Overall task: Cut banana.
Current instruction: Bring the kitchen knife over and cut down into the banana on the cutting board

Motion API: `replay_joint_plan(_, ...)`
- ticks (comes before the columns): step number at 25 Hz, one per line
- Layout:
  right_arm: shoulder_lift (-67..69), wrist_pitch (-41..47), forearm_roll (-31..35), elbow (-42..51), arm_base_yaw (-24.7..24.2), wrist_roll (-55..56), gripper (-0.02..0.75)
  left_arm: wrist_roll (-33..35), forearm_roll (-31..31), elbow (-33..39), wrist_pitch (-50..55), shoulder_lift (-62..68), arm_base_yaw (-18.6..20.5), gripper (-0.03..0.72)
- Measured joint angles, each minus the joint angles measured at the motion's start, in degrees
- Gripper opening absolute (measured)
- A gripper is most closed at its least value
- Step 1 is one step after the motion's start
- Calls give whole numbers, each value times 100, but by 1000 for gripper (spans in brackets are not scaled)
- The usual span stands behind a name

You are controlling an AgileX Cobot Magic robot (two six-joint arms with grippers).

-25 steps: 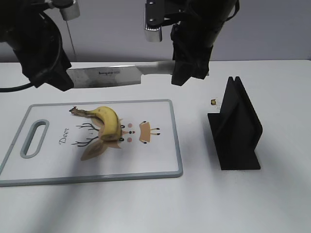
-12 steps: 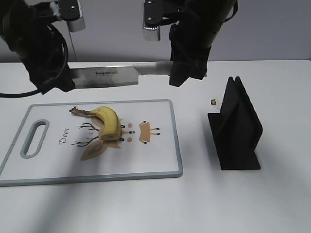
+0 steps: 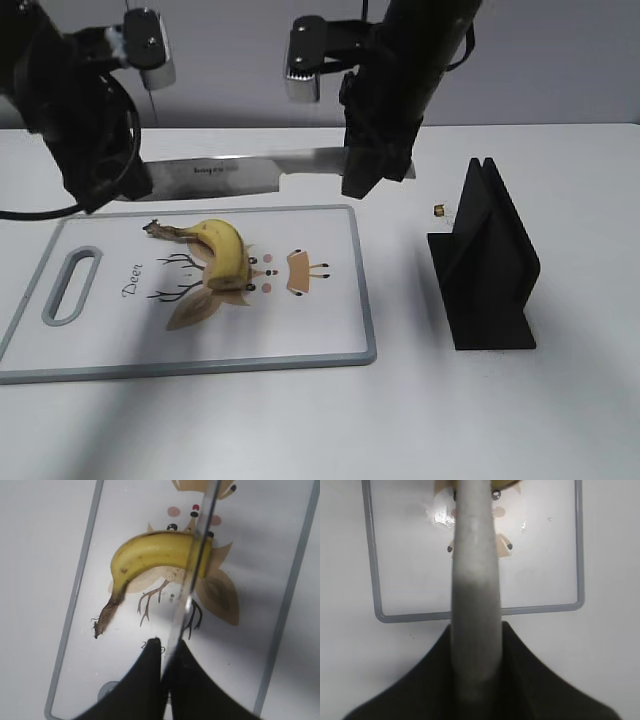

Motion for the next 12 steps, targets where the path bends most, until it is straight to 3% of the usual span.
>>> replay_joint_plan(6,233,-18,-303,0,9,98,168,-20,-156,666,-888,54,-49,30)
replay_joint_plan(12,494,-25,-453,0,-1,105,172,-83,-94,731,-1170,410,-252,28)
